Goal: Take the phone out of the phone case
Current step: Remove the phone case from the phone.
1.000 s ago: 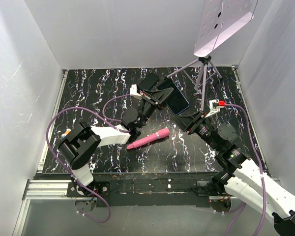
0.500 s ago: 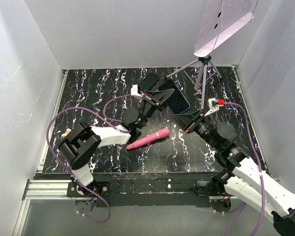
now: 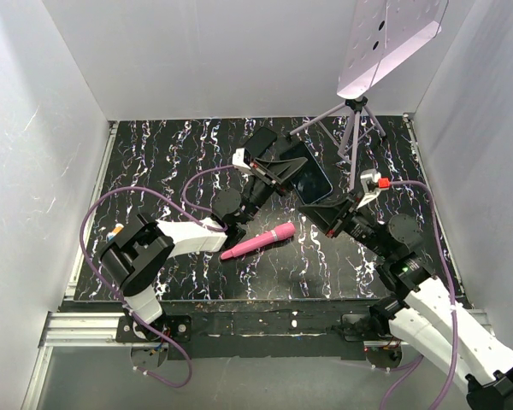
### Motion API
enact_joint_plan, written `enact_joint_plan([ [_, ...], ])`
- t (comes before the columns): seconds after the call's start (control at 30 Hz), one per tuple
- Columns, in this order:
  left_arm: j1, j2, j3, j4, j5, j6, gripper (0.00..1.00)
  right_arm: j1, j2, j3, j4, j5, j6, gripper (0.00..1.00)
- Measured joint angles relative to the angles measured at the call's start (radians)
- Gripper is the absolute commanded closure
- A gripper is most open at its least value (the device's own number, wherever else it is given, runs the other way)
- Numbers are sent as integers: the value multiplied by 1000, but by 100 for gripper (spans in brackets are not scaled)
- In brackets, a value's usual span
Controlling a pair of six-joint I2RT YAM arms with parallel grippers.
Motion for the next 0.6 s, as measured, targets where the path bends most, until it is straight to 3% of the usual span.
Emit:
enact_joint_plan([
  [0.33, 12, -25, 18, -42, 140, -76, 100, -134, 31, 39, -19, -331, -214, 99],
  [0.53, 27, -37, 42, -46, 159, -71, 100, -138, 68, 113, -89, -316, -190, 99],
  [0.6, 32, -40, 42, -61, 152, -35, 100, -133, 73, 144, -187, -261, -120, 92],
])
